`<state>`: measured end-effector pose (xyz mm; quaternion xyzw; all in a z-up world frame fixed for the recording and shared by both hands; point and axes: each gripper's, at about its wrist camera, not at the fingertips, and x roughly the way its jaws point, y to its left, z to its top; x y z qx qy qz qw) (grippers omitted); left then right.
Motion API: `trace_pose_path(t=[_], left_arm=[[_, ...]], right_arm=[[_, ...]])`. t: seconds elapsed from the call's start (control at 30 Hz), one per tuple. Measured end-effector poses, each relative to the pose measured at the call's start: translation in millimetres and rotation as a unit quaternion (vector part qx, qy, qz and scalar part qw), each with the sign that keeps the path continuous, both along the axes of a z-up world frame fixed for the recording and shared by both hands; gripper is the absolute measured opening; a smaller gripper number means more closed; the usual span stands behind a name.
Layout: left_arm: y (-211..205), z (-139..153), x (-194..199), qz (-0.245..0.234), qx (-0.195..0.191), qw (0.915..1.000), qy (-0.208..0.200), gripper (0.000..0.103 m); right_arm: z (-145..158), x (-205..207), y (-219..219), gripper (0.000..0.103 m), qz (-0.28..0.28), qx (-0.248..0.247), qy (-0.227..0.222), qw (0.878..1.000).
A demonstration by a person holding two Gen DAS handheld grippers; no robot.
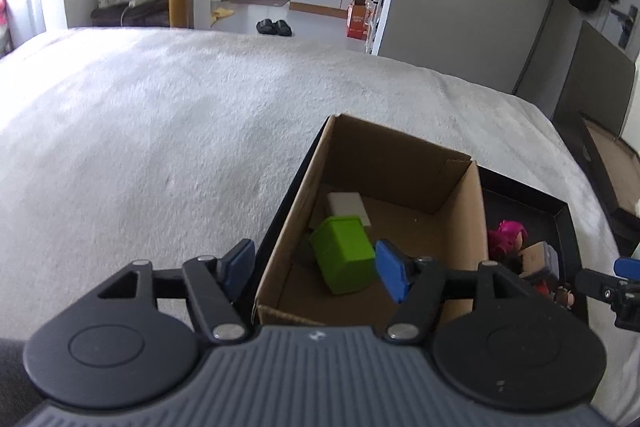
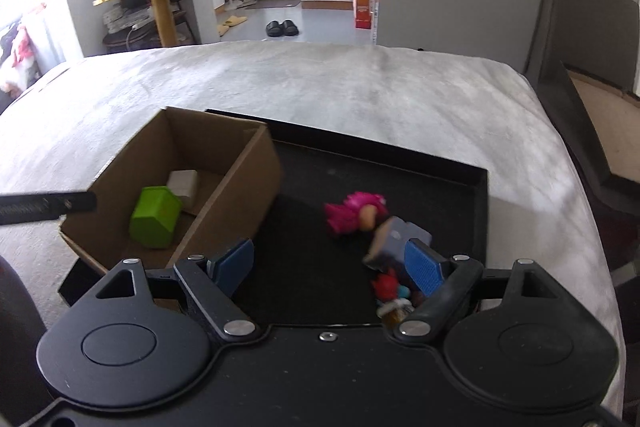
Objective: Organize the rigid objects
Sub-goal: 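Release the box wall with the left tool while the right tool grasps the perfume bottle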
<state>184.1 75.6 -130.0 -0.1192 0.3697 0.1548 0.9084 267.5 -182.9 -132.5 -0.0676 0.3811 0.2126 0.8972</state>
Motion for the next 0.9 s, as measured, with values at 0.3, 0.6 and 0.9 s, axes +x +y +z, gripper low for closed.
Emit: trace_pose_path(t=[0.3,0.6,0.9], left_arm=[[-31.7,18.5,12.9,-0.027,0.052,0.9983,0.007,0.068],[-62.8,15.3,27.8,-0.031,0.074,0.9964,0.029,0.069],[-90.9,5.9,41.8,-0.035,0.105,0.992,0.061,0.069]], right_arm=[[-28.0,7.0,-40.3,0.082,-0.041,0.044,0.01,0.998],[-45.1,17.2,-55.4,0.066,-0.037,0.063,0.017,0.997],[-73.2,35.9,-61.3,0.059,-0.036,0.081,0.068,0.994]])
